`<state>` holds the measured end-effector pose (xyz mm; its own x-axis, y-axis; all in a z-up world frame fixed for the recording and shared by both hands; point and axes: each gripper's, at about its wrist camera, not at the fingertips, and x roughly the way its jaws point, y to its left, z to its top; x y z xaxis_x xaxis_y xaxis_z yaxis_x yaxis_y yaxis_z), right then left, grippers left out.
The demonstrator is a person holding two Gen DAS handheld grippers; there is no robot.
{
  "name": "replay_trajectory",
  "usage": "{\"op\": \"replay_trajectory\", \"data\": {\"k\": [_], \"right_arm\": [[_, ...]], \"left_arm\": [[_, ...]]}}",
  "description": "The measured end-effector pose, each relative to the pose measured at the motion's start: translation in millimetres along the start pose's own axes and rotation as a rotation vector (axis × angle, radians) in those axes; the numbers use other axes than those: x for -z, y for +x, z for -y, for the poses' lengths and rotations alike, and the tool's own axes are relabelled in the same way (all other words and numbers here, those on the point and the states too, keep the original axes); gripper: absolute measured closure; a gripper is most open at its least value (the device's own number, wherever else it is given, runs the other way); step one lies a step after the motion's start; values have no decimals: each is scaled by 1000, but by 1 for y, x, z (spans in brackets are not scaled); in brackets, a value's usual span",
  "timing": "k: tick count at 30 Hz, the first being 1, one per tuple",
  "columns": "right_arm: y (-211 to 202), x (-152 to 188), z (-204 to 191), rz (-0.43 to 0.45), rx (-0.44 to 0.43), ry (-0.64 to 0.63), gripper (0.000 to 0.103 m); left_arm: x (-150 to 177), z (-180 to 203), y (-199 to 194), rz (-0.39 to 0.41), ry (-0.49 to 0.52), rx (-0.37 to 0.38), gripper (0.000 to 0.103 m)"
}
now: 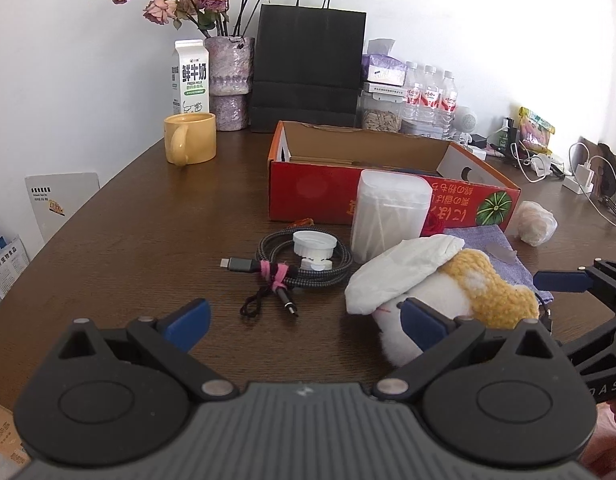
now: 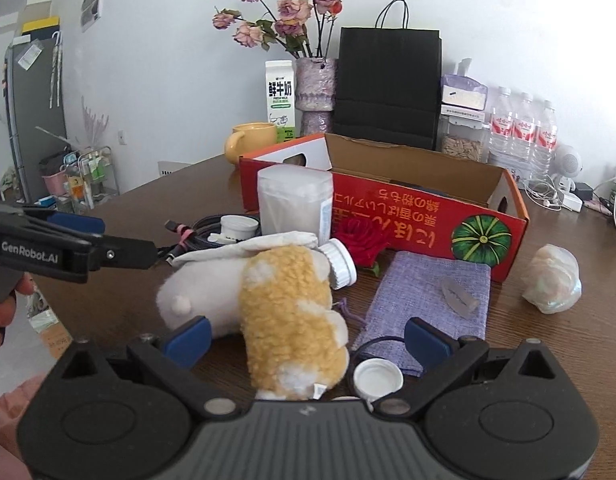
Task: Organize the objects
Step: 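Grasp the white-and-yellow plush toy with the right gripper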
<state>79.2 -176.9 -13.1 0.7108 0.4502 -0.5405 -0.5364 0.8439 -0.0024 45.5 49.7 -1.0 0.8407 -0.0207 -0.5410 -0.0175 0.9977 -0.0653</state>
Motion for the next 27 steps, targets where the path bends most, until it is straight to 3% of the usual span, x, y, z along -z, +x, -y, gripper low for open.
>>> {"op": "replay_trajectory", "data": {"k": [15, 19, 27], "right_arm": [[15, 7, -16, 17, 13, -70, 20], [17, 9, -19, 30, 65, -92, 40], [14, 12, -12, 33, 24, -60, 52]], "left_arm": [[13, -7, -3, -22, -17, 28, 0], [13, -6, -3, -21, -17, 32, 0], [12, -5, -4, -19, -18, 38, 0]]}}
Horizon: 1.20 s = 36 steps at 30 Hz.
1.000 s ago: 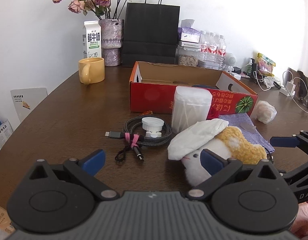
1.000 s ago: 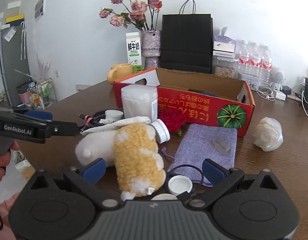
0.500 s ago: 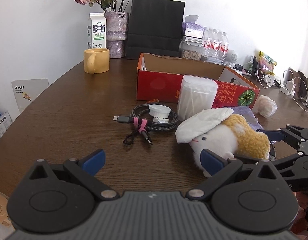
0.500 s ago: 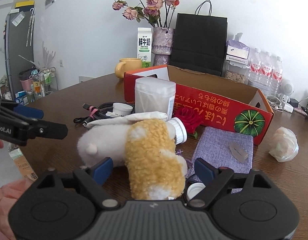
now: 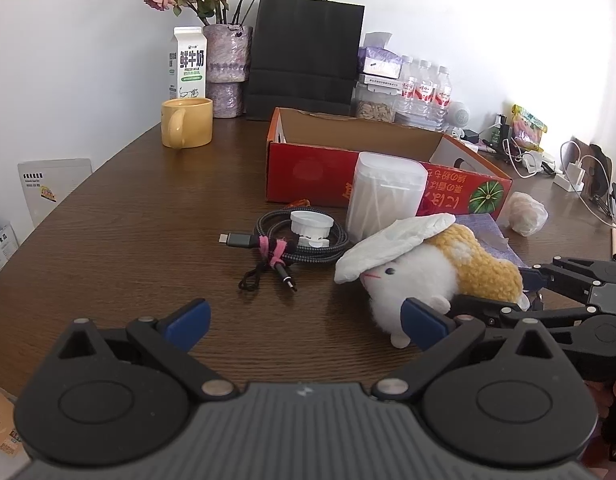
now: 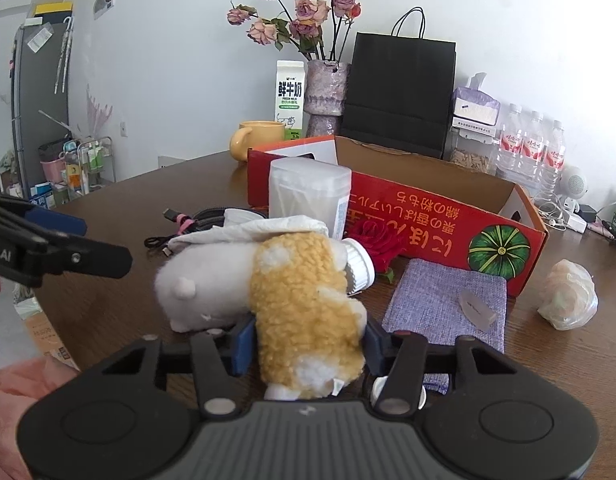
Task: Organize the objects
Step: 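Grasp the white-and-yellow plush toy with the right gripper, then grasp the white cloth with the left gripper while the right gripper holds the plush toy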
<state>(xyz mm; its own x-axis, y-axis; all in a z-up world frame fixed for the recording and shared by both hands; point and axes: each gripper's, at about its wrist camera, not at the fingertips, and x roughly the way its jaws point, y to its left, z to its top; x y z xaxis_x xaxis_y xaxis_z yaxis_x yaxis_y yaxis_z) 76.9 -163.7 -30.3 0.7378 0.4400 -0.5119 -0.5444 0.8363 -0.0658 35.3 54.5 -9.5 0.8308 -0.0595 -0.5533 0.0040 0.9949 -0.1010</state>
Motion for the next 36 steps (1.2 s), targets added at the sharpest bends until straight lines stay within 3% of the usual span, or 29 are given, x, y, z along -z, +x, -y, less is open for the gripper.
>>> {"op": "replay_trajectory", "data": {"k": [13, 26, 36], "right_arm": [[-45, 9, 12, 86, -6, 51, 57], [-85, 13, 51, 169, 111, 125, 57], [-84, 16, 64, 167, 143, 164, 57]], "left_arm": [[-5, 1, -1, 6, -10, 5, 0], [-5, 8, 3, -4, -2, 9, 0], [-6, 23, 14, -35, 38, 42, 0]]}}
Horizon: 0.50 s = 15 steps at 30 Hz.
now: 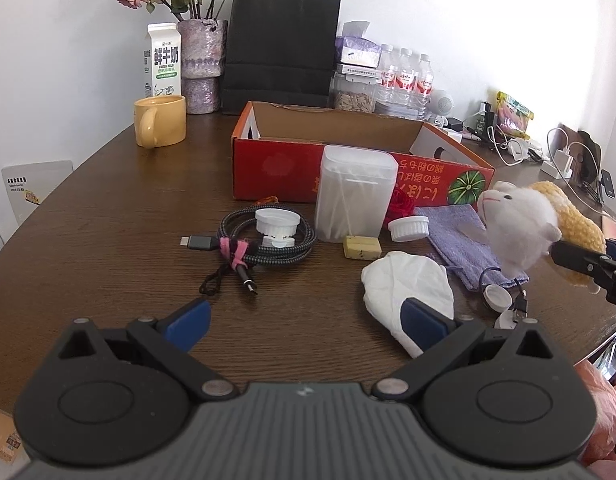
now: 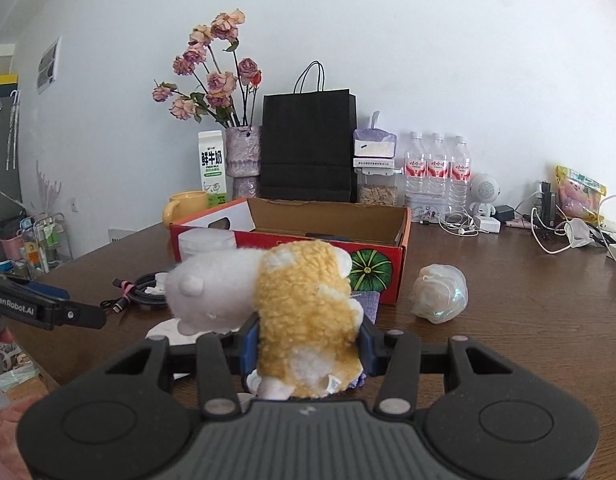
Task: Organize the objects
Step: 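Grasp the white cloth with the left gripper while the right gripper holds the plush toy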
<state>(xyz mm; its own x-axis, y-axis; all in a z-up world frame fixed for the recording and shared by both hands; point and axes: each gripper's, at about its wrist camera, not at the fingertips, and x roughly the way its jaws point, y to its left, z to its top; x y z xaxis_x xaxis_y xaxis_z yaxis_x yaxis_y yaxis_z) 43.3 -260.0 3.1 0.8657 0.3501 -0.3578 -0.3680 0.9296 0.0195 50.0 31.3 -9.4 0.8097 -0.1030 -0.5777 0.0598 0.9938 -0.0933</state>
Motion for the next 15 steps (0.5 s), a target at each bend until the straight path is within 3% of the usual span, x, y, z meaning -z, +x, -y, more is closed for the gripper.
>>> {"op": "replay_trajectory", "data": {"k": [15], "right_arm": [[17, 0, 13, -16, 14, 51, 57]], "left_arm": [[-16, 50, 54, -158, 131, 89, 0]]}}
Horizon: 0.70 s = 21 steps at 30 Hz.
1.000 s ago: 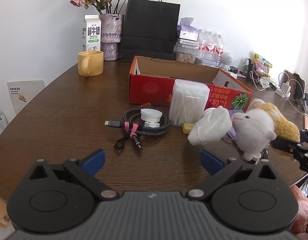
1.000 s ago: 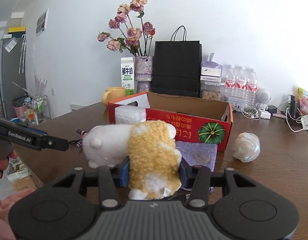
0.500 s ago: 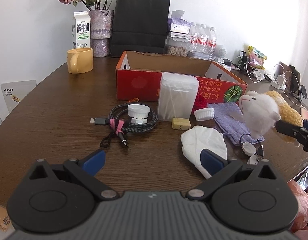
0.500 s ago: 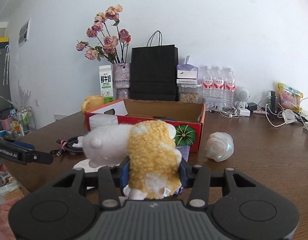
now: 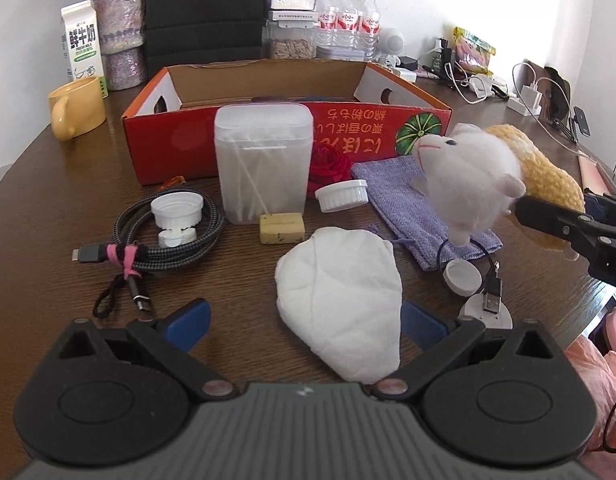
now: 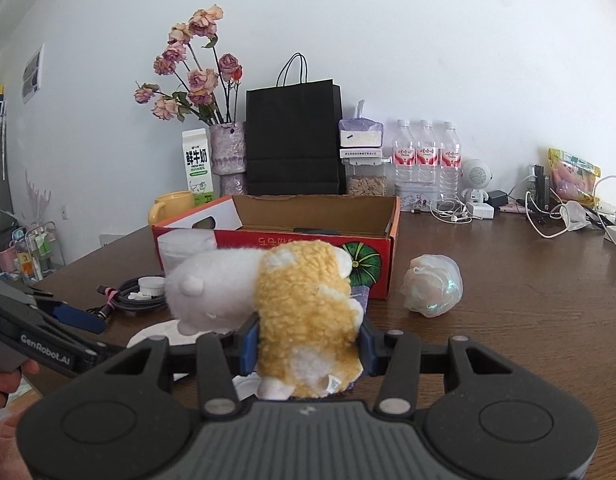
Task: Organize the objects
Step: 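Grasp the white cloth with the left gripper while the right gripper holds the plush toy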
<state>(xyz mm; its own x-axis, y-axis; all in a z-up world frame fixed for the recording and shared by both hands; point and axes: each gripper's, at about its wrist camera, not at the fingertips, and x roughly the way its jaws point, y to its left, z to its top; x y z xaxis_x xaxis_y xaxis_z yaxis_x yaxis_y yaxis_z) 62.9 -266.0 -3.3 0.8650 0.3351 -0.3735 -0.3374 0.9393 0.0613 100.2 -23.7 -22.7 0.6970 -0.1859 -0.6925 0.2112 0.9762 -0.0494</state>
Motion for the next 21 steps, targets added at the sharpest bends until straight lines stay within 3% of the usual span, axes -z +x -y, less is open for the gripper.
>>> {"op": "replay_trajectory", "data": {"k": [11, 21], "right_arm": [[9, -1, 6, -1, -25, 20, 57], [13, 1, 4, -14, -41, 27, 56]], "left_arm": [[-11, 16, 25, -76, 28, -12, 0], [-6, 24, 27, -49, 43, -49, 2]]}}
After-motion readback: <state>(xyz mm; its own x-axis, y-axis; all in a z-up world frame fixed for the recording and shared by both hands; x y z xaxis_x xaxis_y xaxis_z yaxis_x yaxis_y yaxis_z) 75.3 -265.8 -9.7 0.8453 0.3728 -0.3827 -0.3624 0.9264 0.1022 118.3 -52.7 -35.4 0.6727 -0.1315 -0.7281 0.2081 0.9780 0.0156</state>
